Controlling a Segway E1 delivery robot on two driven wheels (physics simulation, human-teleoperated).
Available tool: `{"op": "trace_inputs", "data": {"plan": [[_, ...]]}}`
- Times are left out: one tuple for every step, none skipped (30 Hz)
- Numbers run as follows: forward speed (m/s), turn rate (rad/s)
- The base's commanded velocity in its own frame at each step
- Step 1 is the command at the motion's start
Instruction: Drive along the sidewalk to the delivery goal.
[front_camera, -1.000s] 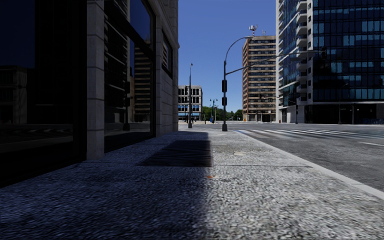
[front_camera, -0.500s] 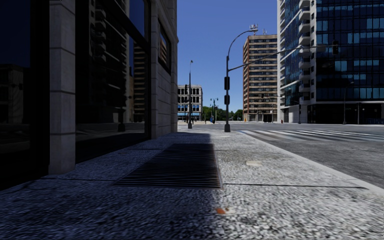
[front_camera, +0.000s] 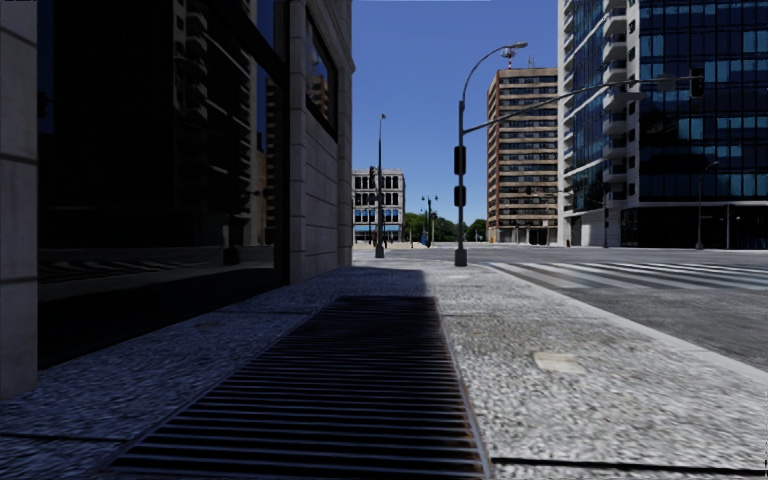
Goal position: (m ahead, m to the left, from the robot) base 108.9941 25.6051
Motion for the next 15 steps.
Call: {"op": "trace_inputs", "data": {"plan": [[2.00, 0.00], [2.00, 0.00], [2.00, 0.00], [2.00, 0.00], [2.00, 0.00], [2.00, 0.00], [2.00, 0.00], [2.00, 0.00], [2.00, 0.00], [2.00, 0.00], [2.00, 0.00], [2.00, 0.00], [2.00, 0.00], [2.00, 0.00], [2.00, 0.00]]}}
